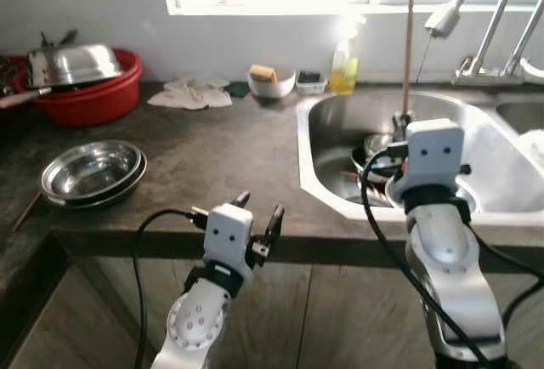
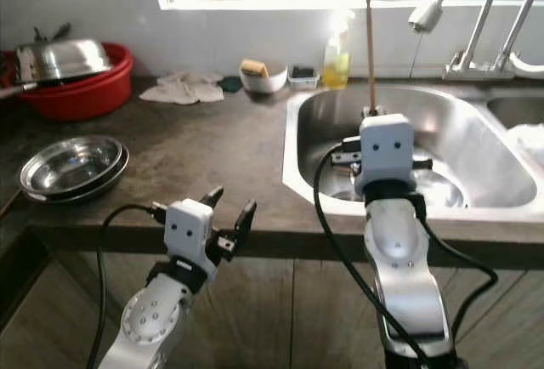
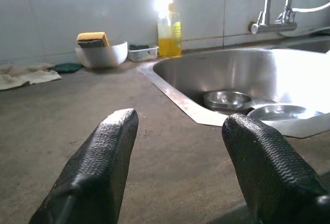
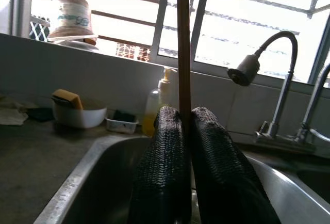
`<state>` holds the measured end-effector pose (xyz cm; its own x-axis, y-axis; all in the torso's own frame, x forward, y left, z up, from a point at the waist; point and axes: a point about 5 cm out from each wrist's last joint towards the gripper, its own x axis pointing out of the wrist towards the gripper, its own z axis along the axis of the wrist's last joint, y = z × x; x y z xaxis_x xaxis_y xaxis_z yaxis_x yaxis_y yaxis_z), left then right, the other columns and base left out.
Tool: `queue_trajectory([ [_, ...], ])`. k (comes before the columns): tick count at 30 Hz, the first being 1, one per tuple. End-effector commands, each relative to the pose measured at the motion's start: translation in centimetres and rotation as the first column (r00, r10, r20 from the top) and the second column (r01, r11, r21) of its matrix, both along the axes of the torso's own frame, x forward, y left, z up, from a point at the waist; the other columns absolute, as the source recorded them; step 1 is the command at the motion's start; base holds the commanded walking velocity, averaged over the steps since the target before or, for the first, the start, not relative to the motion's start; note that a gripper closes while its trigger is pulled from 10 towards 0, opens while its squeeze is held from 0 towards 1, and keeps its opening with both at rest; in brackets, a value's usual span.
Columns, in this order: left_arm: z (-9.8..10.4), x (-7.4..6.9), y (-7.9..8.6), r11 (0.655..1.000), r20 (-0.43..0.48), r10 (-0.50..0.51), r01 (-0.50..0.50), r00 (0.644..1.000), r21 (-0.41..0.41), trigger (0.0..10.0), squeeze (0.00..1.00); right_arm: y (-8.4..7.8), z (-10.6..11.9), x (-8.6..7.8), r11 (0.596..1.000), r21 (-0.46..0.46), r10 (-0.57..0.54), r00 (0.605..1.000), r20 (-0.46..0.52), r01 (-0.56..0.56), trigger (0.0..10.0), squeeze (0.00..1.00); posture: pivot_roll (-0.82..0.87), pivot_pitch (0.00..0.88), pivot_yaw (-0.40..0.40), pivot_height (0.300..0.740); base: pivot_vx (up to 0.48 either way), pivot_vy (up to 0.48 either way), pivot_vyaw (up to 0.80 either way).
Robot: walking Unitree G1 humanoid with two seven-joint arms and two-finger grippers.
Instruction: Kitchen organization
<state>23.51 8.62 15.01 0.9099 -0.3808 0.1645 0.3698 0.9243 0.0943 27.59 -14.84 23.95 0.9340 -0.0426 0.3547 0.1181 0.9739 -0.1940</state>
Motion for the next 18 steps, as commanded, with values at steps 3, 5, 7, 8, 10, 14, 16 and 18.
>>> queue_trajectory([
  [3, 0.1, 0.1, 0.0, 1.000, 0.009, 0.007, -0.007, 1.000, 0.011, 10.0, 0.00, -0.3, 0.7, 0.9, 0.999, -0.013, 0.050, 0.999, -0.016, -0.051, 10.0, 0.00, 0.08, 0.039, -0.024, 0.740, 0.266, -0.395, 0.00],
  [5, 0.1, 0.1, 0.0, 1.000, 0.010, 0.007, -0.007, 1.000, 0.019, 10.0, 0.00, -0.5, 1.0, 1.2, 0.997, -0.024, 0.067, 0.998, -0.017, -0.068, 10.0, 0.00, 0.08, 0.039, -0.024, 0.740, 0.262, -0.398, 0.00],
  [7, 0.0, 0.1, 0.0, 1.000, 0.010, 0.005, -0.006, 1.000, 0.021, 10.0, 0.00, -0.8, 1.4, 1.5, 0.997, -0.034, 0.071, 0.997, -0.017, -0.072, 10.0, 0.00, 0.08, 0.035, -0.022, 0.740, 0.266, -0.398, 0.00],
  [8, 0.0, 0.1, 0.0, 1.000, 0.009, 0.004, -0.004, 1.000, 0.020, 10.0, 0.00, -0.9, 1.5, 1.7, 0.996, -0.044, 0.075, 0.997, -0.018, -0.076, 10.0, 0.00, 0.08, 0.033, -0.020, 0.740, 0.262, -0.398, 0.00],
  [10, 0.0, 0.1, 0.0, 1.000, 0.009, 0.002, -0.002, 1.000, 0.021, 10.0, 0.00, -1.2, 1.8, 2.0, 0.994, -0.059, 0.086, 0.996, -0.024, -0.087, 10.0, 0.00, 0.08, 0.031, -0.024, 0.740, 0.274, -0.390, 0.00],
  [14, 0.0, 0.1, 0.1, 1.000, -0.004, 0.006, -0.006, 1.000, -0.015, 10.0, 0.00, -1.9, 2.6, 2.8, 0.989, -0.095, 0.112, 0.992, -0.051, -0.116, 10.0, 0.00, 0.08, 0.030, -0.020, 0.740, 0.323, -0.346, 0.00],
  [16, 0.1, 0.1, 0.1, 1.000, 0.004, 0.001, -0.001, 1.000, -0.014, 10.0, 0.00, -2.2, 2.7, 3.2, 0.984, -0.124, 0.121, 0.990, -0.076, -0.130, 10.0, 0.00, 0.08, 0.030, -0.020, 0.740, 0.184, -0.129, 0.00],
  [18, 0.1, 0.2, 0.2, 1.000, 0.003, 0.008, -0.007, 1.000, -0.016, 10.0, 0.00, -2.4, 2.9, 3.5, 0.979, -0.143, 0.129, 0.987, -0.098, -0.143, 10.0, 0.00, 0.08, 0.030, -0.021, 0.740, 0.000, 0.000, 0.00],
])
